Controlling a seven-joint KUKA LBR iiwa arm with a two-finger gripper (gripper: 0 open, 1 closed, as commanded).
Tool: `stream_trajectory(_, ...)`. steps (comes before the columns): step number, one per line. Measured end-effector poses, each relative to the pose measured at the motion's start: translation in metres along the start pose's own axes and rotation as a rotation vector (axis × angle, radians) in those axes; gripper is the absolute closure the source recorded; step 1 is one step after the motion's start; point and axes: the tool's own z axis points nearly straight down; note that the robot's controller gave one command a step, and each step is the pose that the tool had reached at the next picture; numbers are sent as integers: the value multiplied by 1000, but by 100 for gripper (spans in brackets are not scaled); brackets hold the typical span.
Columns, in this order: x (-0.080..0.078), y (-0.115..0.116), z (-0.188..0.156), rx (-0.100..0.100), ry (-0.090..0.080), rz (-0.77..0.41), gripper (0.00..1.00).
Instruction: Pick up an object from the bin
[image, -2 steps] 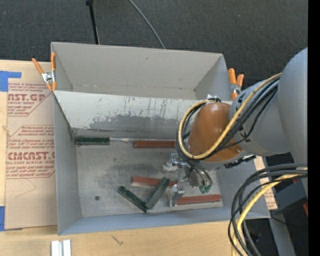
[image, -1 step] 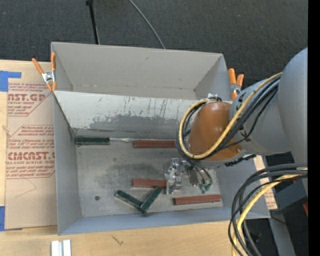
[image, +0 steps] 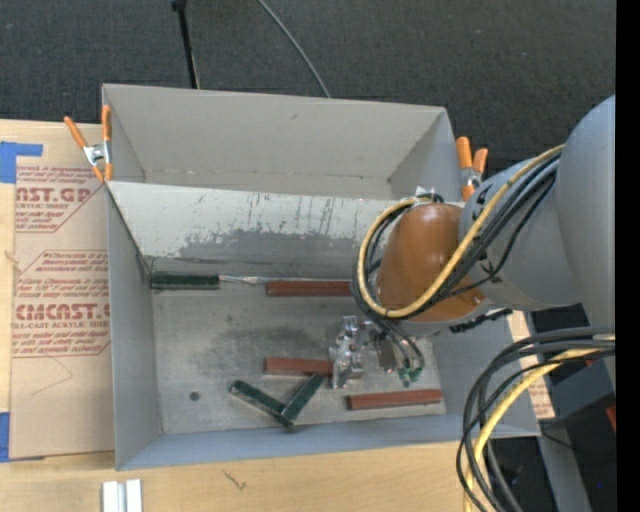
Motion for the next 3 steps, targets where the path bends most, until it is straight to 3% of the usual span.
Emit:
stream_trajectory(1,5,18,-120,-1,17,-85,100)
stream_trajectory(2,5,18,-120,-1,17,-85,100)
stream_trajectory(3,-14,10,-237,0,15,-72,100)
